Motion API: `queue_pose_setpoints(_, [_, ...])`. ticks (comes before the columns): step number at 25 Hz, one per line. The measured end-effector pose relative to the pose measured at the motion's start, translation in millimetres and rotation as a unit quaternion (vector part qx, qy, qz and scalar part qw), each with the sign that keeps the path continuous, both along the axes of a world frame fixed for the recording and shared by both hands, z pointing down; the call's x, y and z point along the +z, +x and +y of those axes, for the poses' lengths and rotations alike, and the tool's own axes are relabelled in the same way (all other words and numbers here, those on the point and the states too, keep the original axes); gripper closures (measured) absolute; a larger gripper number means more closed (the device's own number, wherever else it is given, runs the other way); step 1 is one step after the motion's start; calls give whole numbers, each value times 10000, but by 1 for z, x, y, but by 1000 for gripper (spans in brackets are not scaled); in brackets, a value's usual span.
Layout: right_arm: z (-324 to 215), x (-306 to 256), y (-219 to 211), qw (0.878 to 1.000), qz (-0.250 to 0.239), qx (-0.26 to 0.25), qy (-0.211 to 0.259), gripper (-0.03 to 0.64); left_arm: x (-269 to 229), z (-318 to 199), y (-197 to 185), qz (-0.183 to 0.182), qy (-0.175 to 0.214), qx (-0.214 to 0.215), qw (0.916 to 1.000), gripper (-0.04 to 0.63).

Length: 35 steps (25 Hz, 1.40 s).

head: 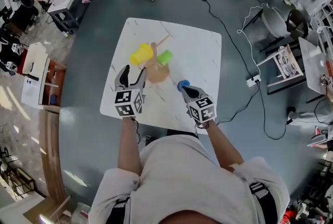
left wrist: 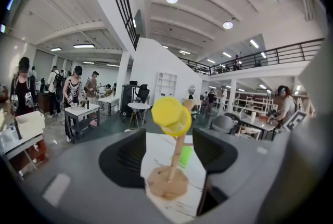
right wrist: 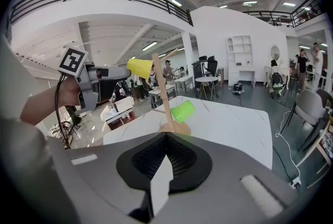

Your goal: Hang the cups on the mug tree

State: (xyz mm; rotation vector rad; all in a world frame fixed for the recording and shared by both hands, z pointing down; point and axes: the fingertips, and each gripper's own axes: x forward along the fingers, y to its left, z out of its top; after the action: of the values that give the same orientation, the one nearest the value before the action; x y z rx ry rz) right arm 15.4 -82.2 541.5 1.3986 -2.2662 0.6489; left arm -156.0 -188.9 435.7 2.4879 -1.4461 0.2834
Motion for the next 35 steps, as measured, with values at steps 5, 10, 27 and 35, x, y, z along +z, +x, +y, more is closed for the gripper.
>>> queue_pose_setpoints(5, [6,7,-4,9999,-23,-44,-90,617,36,12,-1,-220,-445,-9,9988,316])
queue_pose_setpoints(10, [12,17,1,9997,-60,1,-217,617,73,29,27,-584,-840,313,9943,568])
queue_pose_setpoints(27, [11,54,26,9988,1,-9,-486,617,135,75,124,-1329,-1454,1499,9689,592])
queue_pose_setpoints(35, [7,76,31,9962,313,-218,-778,615,148,72,113,-1325,-1659,1208,9697,592])
